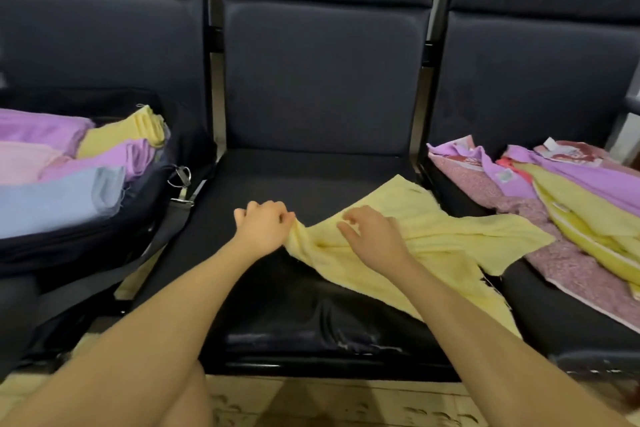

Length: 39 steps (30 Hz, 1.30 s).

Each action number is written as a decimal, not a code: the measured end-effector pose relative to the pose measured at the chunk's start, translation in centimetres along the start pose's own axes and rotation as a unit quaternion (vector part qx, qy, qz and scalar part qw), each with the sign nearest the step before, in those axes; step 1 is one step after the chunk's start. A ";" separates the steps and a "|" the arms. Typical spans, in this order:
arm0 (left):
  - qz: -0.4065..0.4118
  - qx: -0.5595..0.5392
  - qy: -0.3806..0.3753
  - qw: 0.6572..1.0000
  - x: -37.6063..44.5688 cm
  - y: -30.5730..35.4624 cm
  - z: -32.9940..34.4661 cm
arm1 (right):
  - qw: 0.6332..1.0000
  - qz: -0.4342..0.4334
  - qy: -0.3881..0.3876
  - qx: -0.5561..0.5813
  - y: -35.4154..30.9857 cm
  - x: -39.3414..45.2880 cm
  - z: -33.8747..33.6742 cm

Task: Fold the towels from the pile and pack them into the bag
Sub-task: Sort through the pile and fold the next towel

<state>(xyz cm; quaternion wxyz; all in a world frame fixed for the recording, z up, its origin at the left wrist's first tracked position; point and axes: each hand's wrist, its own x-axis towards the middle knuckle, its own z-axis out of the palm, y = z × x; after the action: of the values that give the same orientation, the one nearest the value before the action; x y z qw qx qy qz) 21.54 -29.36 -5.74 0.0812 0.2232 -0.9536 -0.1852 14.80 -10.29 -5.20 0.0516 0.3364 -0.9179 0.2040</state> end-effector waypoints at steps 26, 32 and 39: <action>-0.055 0.160 -0.002 0.986 1.1 -2.5 2.5 | 0.964 -0.049 -0.147 -0.218 1.5 3.1 1.4; -0.032 0.105 0.032 0.993 1.3 -2.7 3.6 | 0.975 -0.001 -0.132 -0.179 4.5 2.3 1.2; 0.000 -0.143 0.123 0.982 1.2 -1.1 0.3 | 0.999 -0.006 -0.003 0.049 4.2 2.9 -0.1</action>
<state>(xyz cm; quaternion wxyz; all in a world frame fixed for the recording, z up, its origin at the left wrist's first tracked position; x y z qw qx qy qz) 20.84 -30.68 -6.37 0.2292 0.2302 -0.9000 -0.2908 9.88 -9.12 -5.90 0.0334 0.3444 -0.9050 0.2475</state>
